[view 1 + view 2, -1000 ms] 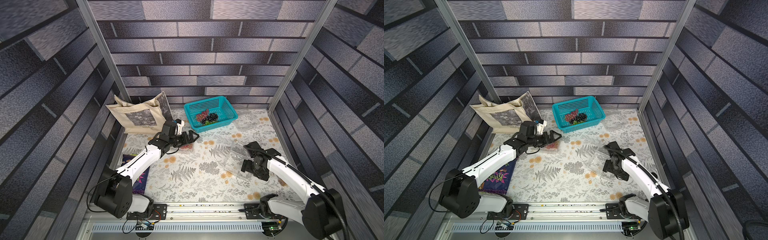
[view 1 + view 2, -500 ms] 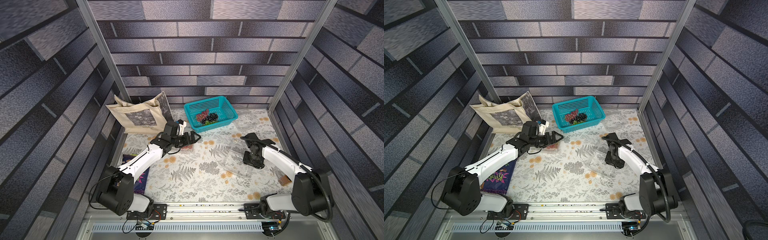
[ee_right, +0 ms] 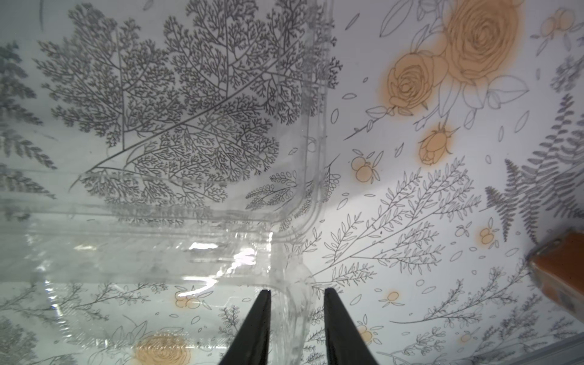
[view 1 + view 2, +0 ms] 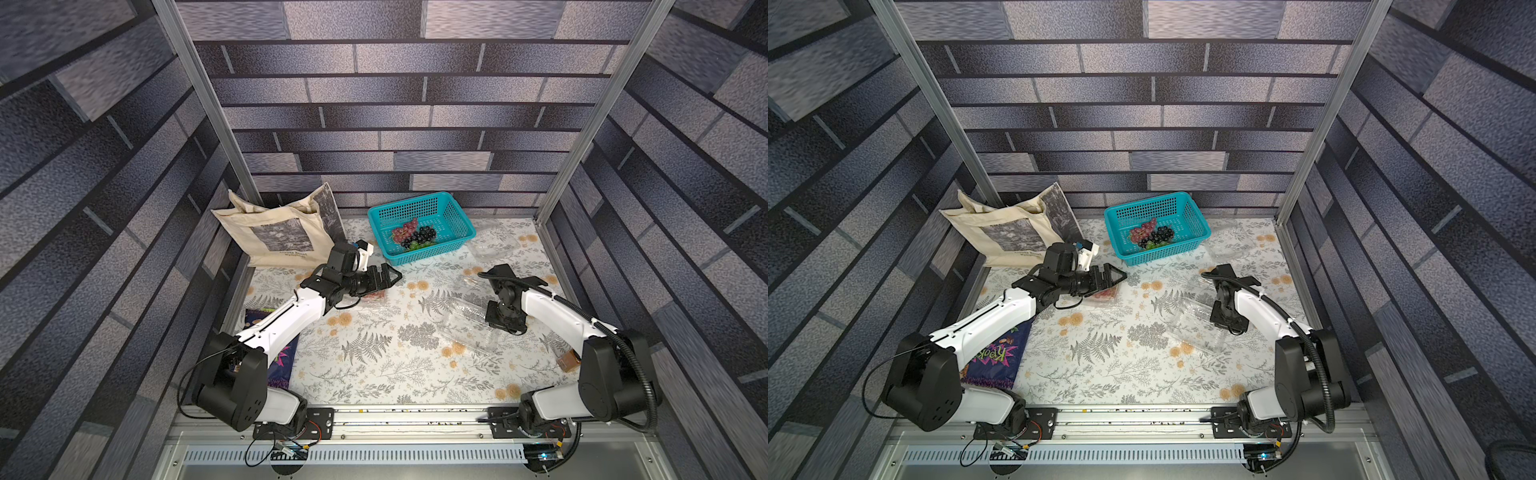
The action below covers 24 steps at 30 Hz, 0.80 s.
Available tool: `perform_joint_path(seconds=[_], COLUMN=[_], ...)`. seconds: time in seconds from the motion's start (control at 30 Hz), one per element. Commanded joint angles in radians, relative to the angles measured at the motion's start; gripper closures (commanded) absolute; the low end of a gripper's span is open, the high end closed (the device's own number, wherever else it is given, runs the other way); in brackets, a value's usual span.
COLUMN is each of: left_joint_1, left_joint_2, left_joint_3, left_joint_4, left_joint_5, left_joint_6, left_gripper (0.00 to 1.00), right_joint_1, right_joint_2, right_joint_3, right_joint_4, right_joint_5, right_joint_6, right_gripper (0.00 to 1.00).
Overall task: Pack grapes into containers
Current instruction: Pick up the packing box from the center of the board.
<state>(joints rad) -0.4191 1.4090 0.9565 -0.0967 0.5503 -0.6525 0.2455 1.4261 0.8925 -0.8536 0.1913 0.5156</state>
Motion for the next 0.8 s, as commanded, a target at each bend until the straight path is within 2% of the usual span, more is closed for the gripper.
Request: perform_joint_path(seconds=[0.0, 0.1, 0.23, 0.3, 0.47, 0.77], left_joint_1=[0.008, 0.036, 0.066, 0.068, 0.082, 0.146], left_joint_2=[-0.017, -0.032, -0.088, -0.116, -0.174, -0.239], left_joint_3=[0.032, 0.036, -0.045, -0.086, -0.152, -0.161], left_joint_4=[-0.011, -0.029, 0.047, 0.065, 0.057, 0.027], left_joint_5=[0.011, -0.009, -0.022, -0.042, -0.047, -0.051], left_joint_6=[0.049, 0.046, -0.021, -0.040, -0.052, -0.040], left_gripper=[0.00, 0.00, 0.00, 0.00, 0.00, 0.00], right_joint_1=[-0.006, -0.006, -0.006, -0.006, -0.006, 0.006], right_joint_2=[-0.038, -0.037, -0.037, -0.036, -0.030, -0.101], right_joint_3=[-0.013, 0.002, 0.015, 0.022, 0.057, 0.224], right_joint_4=[0.015, 0.017, 0.024, 0.025, 0.019, -0.010], right_joint_5=[0.010, 0.002, 0.004, 0.005, -0.014, -0.123], right_joint_6=[-0.021, -0.024, -0.036, -0.040, -0.057, -0.063], right_gripper=[0.77, 0.83, 0.94, 0.97, 1.00, 1.00])
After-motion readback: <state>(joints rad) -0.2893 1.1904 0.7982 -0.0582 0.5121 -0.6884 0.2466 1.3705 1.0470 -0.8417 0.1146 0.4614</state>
